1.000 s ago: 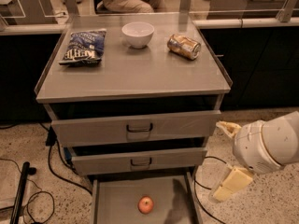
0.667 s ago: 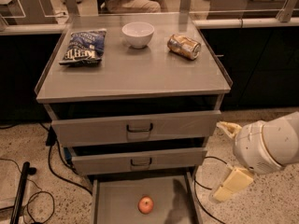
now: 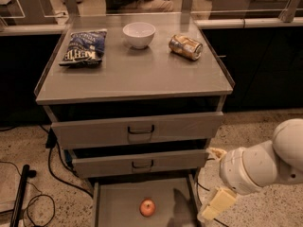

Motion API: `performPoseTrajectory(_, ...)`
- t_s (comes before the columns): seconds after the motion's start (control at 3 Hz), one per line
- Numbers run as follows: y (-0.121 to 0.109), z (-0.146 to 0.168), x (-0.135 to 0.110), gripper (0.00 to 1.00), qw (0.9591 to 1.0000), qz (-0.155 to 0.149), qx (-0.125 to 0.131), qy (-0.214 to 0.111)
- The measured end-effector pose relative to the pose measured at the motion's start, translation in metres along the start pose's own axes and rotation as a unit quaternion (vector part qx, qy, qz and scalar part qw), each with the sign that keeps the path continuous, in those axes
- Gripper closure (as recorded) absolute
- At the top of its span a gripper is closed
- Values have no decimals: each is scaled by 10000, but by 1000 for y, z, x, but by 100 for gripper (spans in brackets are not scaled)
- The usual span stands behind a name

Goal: Pick apple from bottom drawer and place on counter

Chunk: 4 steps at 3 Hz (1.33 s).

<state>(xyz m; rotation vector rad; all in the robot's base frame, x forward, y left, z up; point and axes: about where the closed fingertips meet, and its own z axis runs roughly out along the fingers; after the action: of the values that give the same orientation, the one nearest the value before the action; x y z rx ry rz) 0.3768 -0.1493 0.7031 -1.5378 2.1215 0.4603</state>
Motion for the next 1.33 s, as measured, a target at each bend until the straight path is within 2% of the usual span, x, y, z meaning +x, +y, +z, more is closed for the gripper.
performPoseTrajectory(0.33, 9, 44, 25, 0, 9996, 96, -229, -118)
performPoseTrajectory(0.67, 15, 84, 46, 0, 9984, 56, -352, -430)
performPoseTrajectory(1.0, 8, 121, 59, 0, 9966, -68, -419, -713)
performPoseTrajectory(1.33, -4, 155, 69, 0, 9957, -29, -456, -805)
